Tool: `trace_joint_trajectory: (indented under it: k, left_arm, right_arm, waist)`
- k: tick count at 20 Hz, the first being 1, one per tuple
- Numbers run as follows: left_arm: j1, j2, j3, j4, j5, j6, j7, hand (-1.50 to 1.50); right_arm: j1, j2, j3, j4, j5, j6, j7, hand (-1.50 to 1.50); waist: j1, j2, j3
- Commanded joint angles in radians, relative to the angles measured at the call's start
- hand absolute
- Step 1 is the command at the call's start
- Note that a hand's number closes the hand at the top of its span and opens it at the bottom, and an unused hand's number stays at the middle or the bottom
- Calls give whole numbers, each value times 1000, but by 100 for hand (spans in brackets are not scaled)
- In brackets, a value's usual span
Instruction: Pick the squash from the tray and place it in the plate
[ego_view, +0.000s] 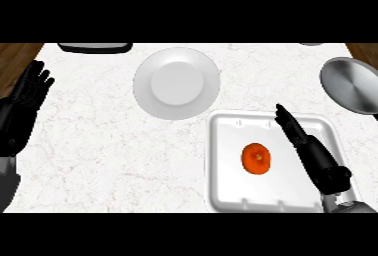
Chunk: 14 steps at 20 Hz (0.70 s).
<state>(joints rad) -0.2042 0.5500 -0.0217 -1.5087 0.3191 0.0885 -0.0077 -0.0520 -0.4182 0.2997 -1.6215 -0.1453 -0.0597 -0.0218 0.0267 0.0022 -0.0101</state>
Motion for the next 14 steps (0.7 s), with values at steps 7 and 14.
trace_joint_trajectory:
  k: [7, 14]
  left_arm:
    - [-15, -66, -107, 44, -111, 39, 48, 0]
    - [-24, -189, -176, 67, -197, 133, 72, 0]
  right_arm:
    - [-319, -49, 162, -14, 310, -14, 110, -150]
    - [-42, 286, 330, 107, 439, -343, 71, -150]
  waist:
    - [16, -33, -32]
    - [-31, -3, 11]
